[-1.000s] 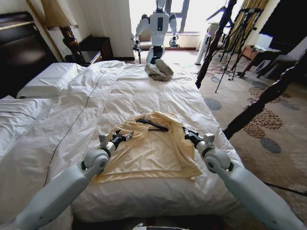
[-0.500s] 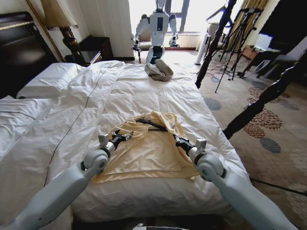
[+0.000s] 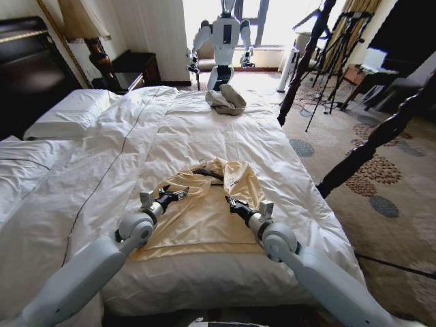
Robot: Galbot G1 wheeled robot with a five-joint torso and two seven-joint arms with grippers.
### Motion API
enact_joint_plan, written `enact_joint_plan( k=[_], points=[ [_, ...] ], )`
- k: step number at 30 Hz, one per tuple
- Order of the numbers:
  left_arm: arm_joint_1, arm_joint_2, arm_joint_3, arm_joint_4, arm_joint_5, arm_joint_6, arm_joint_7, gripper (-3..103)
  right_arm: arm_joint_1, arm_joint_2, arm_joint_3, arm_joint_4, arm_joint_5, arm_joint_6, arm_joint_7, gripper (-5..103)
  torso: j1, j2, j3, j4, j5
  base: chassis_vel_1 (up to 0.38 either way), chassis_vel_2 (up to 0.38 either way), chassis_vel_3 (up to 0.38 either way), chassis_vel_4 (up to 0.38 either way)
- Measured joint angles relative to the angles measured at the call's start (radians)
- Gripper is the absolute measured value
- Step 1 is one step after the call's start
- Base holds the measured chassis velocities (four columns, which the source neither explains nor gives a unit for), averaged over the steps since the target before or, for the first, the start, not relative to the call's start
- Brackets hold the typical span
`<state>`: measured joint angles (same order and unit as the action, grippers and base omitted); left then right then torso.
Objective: Pick up the clothes from the bed and hang them on the clothes hanger.
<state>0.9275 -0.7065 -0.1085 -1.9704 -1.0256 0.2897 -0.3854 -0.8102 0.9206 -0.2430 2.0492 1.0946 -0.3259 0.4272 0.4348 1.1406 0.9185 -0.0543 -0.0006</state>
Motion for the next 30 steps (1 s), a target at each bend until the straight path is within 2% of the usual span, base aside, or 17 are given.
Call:
enact_joint_plan(
  k=[7, 14, 16, 17, 19, 23, 25, 26, 27, 28, 29, 30],
  points=[
    [0.001, 0.002, 0.000, 0.002, 0.000, 0.000, 0.000, 100, -0.032, 0.002, -0.042, 0.033, 0.019, -0.011, 0.038, 0, 0.000, 0.000, 0.000, 0.0001, 0.0000, 0.000, 0.000, 0.000, 0.000],
    [-0.017, -0.004, 0.015, 0.034, 0.005, -0.007, 0.010, 100, -0.116, -0.066, -0.041, 0.094, 0.037, -0.024, 0.053, 0, 0.000, 0.000, 0.000, -0.0002, 0.0001, 0.000, 0.000, 0.000, 0.000],
    [-0.029, -0.007, 0.025, 0.059, 0.012, -0.013, 0.020, 100, -0.151, -0.077, -0.003, 0.078, -0.002, -0.023, -0.004, 0, 0.000, 0.000, 0.000, 0.0000, 0.0001, 0.000, 0.000, 0.000, 0.000],
    [-0.029, -0.007, 0.025, 0.059, 0.012, -0.013, 0.020, 100, -0.151, -0.077, -0.003, 0.078, -0.002, -0.023, -0.004, 0, 0.000, 0.000, 0.000, 0.0000, 0.0001, 0.000, 0.000, 0.000, 0.000],
    [-0.039, -0.008, 0.032, 0.073, 0.015, -0.015, 0.023, 100, -0.183, -0.095, 0.036, 0.041, -0.073, -0.022, -0.100, 0, 0.000, 0.000, 0.000, 0.0000, 0.0000, 0.000, 0.000, 0.000, 0.000],
    [-0.044, -0.011, 0.034, 0.078, 0.016, -0.015, 0.026, 100, -0.189, -0.097, 0.030, 0.052, -0.093, -0.019, -0.129, 0, 0.000, 0.000, 0.000, -0.0001, 0.0003, 0.000, 0.000, 0.000, 0.000],
    [-0.048, -0.008, 0.034, 0.088, 0.025, -0.019, 0.035, 100, -0.188, -0.102, 0.021, 0.061, -0.173, 0.007, -0.168, -3, 0.000, 0.000, 0.000, 0.0001, 0.0003, 0.000, 0.000, 0.000, 0.000],
    [-0.048, -0.008, 0.034, 0.088, 0.025, -0.019, 0.035, 100, -0.188, -0.102, 0.021, 0.061, -0.173, 0.007, -0.168, -3, 0.000, 0.000, 0.000, 0.0001, 0.0003, 0.000, 0.000, 0.000, 0.000],
    [-0.051, -0.004, 0.034, 0.094, 0.030, -0.020, 0.040, 100, -0.188, -0.110, 0.021, 0.063, -0.205, 0.022, -0.189, -3, 0.000, 0.000, 0.000, 0.0001, 0.0003, 0.000, 0.000, 0.000, 0.000],
    [-0.056, 0.005, 0.034, 0.109, 0.046, -0.026, 0.050, 100, -0.188, -0.135, 0.020, 0.060, -0.284, 0.075, -0.256, -2, 0.000, 0.000, 0.000, 0.0002, -0.0001, 0.000, 0.000, 0.000, 0.000],
    [-0.059, 0.011, 0.034, 0.119, 0.058, -0.030, 0.057, 100, -0.187, -0.150, 0.019, 0.053, -0.325, 0.111, -0.291, -1, 0.000, 0.000, 0.000, 0.0001, -0.0002, 0.000, 0.000, 0.000, 0.000],
    [-0.067, 0.024, 0.034, 0.148, 0.087, -0.041, 0.075, 100, -0.182, -0.175, 0.019, 0.035, -0.397, 0.195, -0.363, 2, 0.000, 0.000, 0.000, 0.0000, -0.0001, 0.000, 0.000, 0.000, 0.000]
  ],
)
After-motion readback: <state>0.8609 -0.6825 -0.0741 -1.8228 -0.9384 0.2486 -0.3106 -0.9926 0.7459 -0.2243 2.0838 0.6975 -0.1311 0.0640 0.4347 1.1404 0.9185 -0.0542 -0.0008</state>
